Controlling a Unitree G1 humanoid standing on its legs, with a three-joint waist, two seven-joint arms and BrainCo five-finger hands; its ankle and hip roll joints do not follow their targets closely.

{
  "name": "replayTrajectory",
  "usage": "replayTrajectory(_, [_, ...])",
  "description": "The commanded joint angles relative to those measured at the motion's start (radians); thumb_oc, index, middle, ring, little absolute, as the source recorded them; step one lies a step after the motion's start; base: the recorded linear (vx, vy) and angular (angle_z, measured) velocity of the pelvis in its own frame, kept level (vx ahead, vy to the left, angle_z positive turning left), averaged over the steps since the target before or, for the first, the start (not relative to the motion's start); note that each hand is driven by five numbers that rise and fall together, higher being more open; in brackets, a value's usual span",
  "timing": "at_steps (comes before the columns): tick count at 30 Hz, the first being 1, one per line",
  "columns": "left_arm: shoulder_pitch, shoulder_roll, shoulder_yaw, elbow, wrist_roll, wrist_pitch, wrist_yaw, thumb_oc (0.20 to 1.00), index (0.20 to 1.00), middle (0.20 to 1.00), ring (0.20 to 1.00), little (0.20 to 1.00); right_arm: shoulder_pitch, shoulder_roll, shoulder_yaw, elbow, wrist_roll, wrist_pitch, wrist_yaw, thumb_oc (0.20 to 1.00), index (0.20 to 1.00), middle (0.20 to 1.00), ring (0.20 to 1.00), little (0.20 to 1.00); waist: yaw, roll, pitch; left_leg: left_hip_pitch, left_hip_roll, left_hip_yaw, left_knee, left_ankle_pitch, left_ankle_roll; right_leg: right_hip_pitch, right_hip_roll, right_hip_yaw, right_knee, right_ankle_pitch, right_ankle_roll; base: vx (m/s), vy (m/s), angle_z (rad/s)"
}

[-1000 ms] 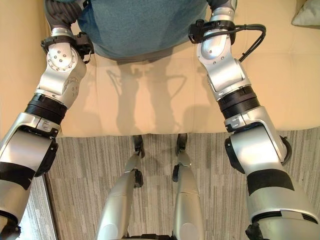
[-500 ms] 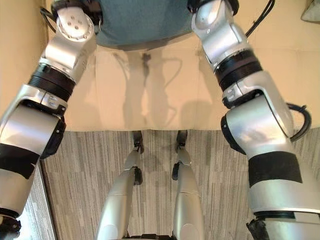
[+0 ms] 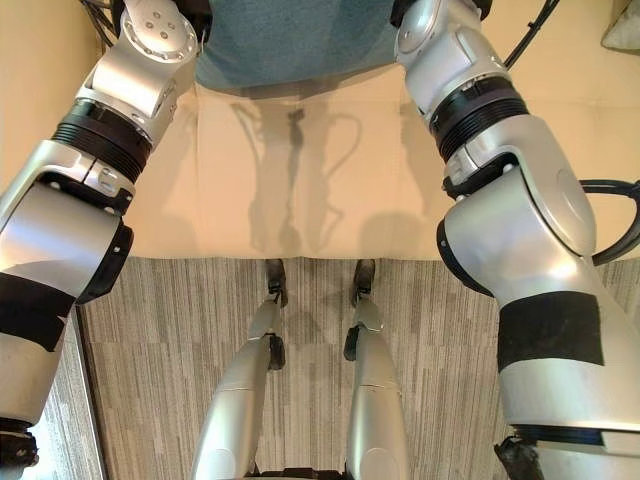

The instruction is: Pick up all the scattered cushions and arrange them neatly on the sofa.

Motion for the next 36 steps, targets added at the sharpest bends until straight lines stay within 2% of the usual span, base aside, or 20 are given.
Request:
replayTrajectory(1, [-0.09, -0.066, -0.027, 0.07, 0.104, -0.034, -0.01, 1.0, 1.0, 1.0, 1.0, 1.0, -0.022, 0.048, 0.018, 0.053, -0.046, -0.018, -0.044, 1.0, 1.0, 1.0, 1.0, 1.0, 0.008, -0.023, -0.098, 0.053, 0.007, -0.024, -0.01, -0.159, -0.099, 0.084, -0.017, 0.014, -0.132, -0.093, 0.096, 0.0, 0.0, 0.0])
replayTrajectory(5, [-0.09, -0.006, -0.023, 0.087, 0.087, -0.039, -0.024, 1.0, 1.0, 1.0, 1.0, 1.0, -0.019, 0.0, 0.021, 0.054, -0.031, -0.019, -0.038, 1.0, 1.0, 1.0, 1.0, 1.0, 0.008, -0.025, -0.113, 0.067, 0.008, -0.023, -0.017, -0.161, -0.098, 0.094, -0.015, 0.016, -0.134, -0.093, 0.097, -0.01, 0.006, 0.0])
replayTrajectory(6, [-0.086, 0.015, -0.02, 0.082, 0.08, -0.041, -0.028, 1.0, 1.0, 1.0, 1.0, 1.0, -0.017, -0.015, 0.029, 0.052, -0.036, -0.015, -0.032, 1.0, 1.0, 1.0, 1.0, 1.0, 0.007, -0.027, -0.108, 0.06, 0.003, -0.015, -0.012, -0.137, -0.091, 0.087, -0.018, 0.01, -0.132, -0.069, 0.09, 0.0, 0.0, 0.0])
replayTrajectory(8, [-0.076, 0.047, -0.022, 0.083, 0.083, -0.042, -0.04, 1.0, 1.0, 1.0, 1.0, 1.0, -0.011, -0.038, 0.039, 0.055, -0.041, -0.014, -0.016, 1.0, 1.0, 1.0, 1.0, 1.0, 0.009, -0.028, -0.123, 0.084, 0.006, -0.022, -0.019, -0.164, -0.097, 0.11, -0.015, 0.021, -0.139, -0.094, 0.096, 0.0, 0.0, 0.0])
replayTrajectory(9, [-0.073, 0.056, -0.024, 0.088, 0.085, -0.043, -0.042, 1.0, 1.0, 1.0, 1.0, 1.0, -0.012, -0.044, 0.045, 0.061, -0.046, -0.013, -0.013, 1.0, 1.0, 1.0, 1.0, 1.0, 0.008, -0.029, -0.116, 0.075, 0.004, -0.012, -0.009, -0.141, -0.092, 0.105, -0.019, 0.011, -0.135, -0.072, 0.089, 0.0, 0.0, 0.0])
replayTrajectory(10, [-0.074, 0.056, -0.024, 0.089, 0.084, -0.043, -0.042, 1.0, 1.0, 1.0, 1.0, 1.0, -0.013, -0.043, 0.045, 0.062, -0.046, -0.013, -0.012, 1.0, 1.0, 1.0, 1.0, 1.0, 0.009, -0.028, -0.124, 0.087, 0.007, -0.021, -0.015, -0.164, -0.098, 0.116, -0.015, 0.019, -0.139, -0.096, 0.096, -0.08, 0.011, -0.01])
replayTrajectory(11, [-0.078, 0.071, -0.028, 0.101, 0.084, -0.042, -0.045, 1.0, 1.0, 1.0, 1.0, 1.0, -0.016, -0.05, 0.055, 0.074, -0.051, -0.011, -0.012, 1.0, 1.0, 1.0, 1.0, 1.0, 0.008, -0.029, -0.12, 0.078, 0.004, -0.012, -0.011, -0.142, -0.09, 0.109, -0.019, 0.012, -0.138, -0.071, 0.09, 0.0, 0.0, 0.0])
replayTrajectory(18, [-0.07, 0.117, -0.027, 0.11, 0.067, -0.043, -0.048, 1.0, 1.0, 1.0, 1.0, 1.0, -0.025, -0.098, 0.063, 0.093, -0.043, -0.014, -0.017, 1.0, 1.0, 1.0, 1.0, 1.0, 0.01, -0.026, -0.127, 0.086, 0.005, -0.011, -0.01, -0.143, -0.09, 0.118, -0.019, 0.013, -0.139, -0.07, 0.089, -0.01, 0.002, 0.0])
replayTrajectory(19, [-0.046, 0.149, -0.016, 0.108, 0.057, -0.049, -0.054, 1.0, 1.0, 1.0, 1.0, 1.0, -0.021, -0.153, 0.052, 0.087, -0.021, -0.022, -0.016, 1.0, 1.0, 1.0, 1.0, 1.0, 0.009, -0.029, -0.131, 0.092, 0.006, -0.01, -0.01, -0.143, -0.091, 0.128, -0.017, 0.014, -0.143, -0.071, 0.089, 0.0, 0.0, 0.0])
replayTrajectory(21, [-0.032, 0.159, -0.01, 0.095, 0.051, -0.052, -0.059, 1.0, 1.0, 1.0, 1.0, 1.0, -0.009, -0.178, 0.05, 0.077, -0.016, -0.023, -0.011, 1.0, 1.0, 1.0, 1.0, 1.0, 0.009, -0.029, -0.134, 0.099, 0.008, -0.01, -0.013, -0.144, -0.091, 0.134, -0.016, 0.013, -0.144, -0.073, 0.089, 0.0, 0.0, 0.0])
replayTrajectory(26, [0.083, 0.224, 0.01, -0.004, 0.082, -0.074, -0.111, 1.0, 1.0, 1.0, 1.0, 1.0, 0.091, -0.294, 0.017, -0.025, -0.046, -0.028, 0.032, 1.0, 1.0, 1.0, 1.0, 1.0, 0.008, -0.045, -0.14, 0.143, 0.012, -0.011, -0.005, -0.164, -0.092, 0.189, -0.018, 0.008, -0.151, -0.082, 0.089, 0.0, -0.003, -0.01])
replayTrajectory(33, [0.154, 0.254, 0.044, -0.08, 0.074, -0.095, -0.128, 1.0, 1.0, 1.0, 1.0, 1.0, 0.189, -0.34, -0.037, -0.145, -0.064, -0.044, 0.064, 1.0, 1.0, 1.0, 1.0, 1.0, 0.003, -0.055, -0.146, 0.146, 0.013, -0.008, 0.012, -0.172, -0.089, 0.201, -0.019, 0.003, -0.151, -0.082, 0.087, -0.01, -0.003, 0.0])
replayTrajectory(36, [0.247, 0.249, 0.092, -0.166, 0.075, -0.111, -0.13, 1.0, 1.0, 1.0, 1.0, 1.0, 0.287, -0.359, -0.096, -0.236, -0.066, -0.06, 0.084, 1.0, 1.0, 1.0, 1.0, 1.0, -0.001, -0.059, -0.154, 0.171, 0.018, -0.004, 0.013, -0.179, -0.088, 0.229, -0.019, 0.0, -0.154, -0.088, 0.085, 0.01, -0.001, 0.0])
